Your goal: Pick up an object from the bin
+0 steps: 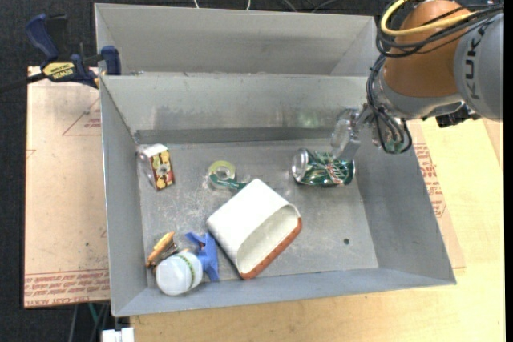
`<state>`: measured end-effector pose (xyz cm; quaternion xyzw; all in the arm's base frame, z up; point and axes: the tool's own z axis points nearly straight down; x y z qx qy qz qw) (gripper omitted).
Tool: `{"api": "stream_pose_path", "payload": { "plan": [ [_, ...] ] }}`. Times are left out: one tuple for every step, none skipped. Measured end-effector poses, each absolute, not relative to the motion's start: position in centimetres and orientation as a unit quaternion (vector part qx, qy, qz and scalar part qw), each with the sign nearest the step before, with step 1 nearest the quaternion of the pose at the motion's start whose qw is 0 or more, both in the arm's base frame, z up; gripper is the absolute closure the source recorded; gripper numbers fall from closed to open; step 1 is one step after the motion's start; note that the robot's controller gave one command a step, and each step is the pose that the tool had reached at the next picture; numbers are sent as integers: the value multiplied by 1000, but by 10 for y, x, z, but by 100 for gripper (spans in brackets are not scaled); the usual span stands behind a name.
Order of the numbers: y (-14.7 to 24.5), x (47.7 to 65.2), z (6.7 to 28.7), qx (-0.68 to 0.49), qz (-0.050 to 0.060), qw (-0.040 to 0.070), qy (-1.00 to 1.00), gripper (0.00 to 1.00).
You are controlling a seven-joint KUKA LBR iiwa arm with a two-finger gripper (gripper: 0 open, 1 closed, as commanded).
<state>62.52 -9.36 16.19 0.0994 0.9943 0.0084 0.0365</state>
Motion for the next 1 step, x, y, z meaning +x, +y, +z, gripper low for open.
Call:
{"api": "stream_pose_path", "payload": {
  "plan": [
    [-94, 625, 162, 100, 8, 37, 994, 100]
  ]
}}
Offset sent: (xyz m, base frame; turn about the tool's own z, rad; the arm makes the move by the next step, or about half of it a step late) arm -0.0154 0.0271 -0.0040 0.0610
